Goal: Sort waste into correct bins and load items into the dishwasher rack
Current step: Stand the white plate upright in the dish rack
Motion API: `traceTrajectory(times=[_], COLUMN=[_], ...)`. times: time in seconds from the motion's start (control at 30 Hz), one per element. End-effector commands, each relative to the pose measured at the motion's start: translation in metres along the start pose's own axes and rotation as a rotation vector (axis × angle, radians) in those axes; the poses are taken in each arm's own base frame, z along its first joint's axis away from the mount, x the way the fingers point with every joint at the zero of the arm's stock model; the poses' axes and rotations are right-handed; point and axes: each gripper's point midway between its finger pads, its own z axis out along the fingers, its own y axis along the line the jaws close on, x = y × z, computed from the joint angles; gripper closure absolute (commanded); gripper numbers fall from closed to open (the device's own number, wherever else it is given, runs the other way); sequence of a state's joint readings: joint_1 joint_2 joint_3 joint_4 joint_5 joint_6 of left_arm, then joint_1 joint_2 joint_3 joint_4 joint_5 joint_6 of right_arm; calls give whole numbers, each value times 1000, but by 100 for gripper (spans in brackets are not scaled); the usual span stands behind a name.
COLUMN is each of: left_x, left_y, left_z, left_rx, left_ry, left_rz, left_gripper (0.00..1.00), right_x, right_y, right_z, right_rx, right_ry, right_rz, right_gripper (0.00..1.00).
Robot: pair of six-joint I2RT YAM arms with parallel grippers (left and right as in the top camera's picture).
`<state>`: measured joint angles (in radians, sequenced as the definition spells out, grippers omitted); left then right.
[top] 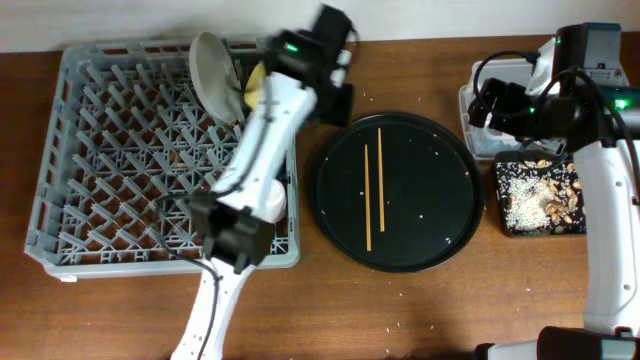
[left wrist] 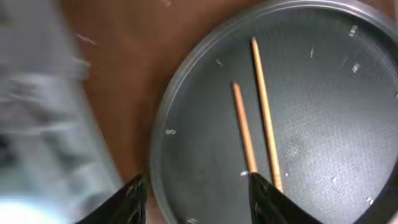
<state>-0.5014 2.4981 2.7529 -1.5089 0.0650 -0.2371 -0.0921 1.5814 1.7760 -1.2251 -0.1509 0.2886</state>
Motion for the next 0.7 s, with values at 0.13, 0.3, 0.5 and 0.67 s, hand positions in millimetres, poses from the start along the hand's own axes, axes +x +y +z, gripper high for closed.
traceTrajectory(times=[0.13, 0.3, 0.5, 0.67], left_x=[65, 80, 81, 28], left_y=[-45, -46, -60, -55], left_z=[137, 157, 155, 43], left_rx=[-8, -19, -94, -47], left_ry=[173, 187, 136, 4], left_rz=[-140, -128, -52, 17], left_gripper=[60, 71, 99, 99], right_x=[0, 0, 0, 0], right_y=[-3, -3, -3, -3], right_z=[1, 1, 1, 1], right_rx=[8, 8, 8, 8], right_ry=[-1, -1, -1, -1], right_rz=[13, 13, 13, 13], right_gripper=[2, 2, 2, 2])
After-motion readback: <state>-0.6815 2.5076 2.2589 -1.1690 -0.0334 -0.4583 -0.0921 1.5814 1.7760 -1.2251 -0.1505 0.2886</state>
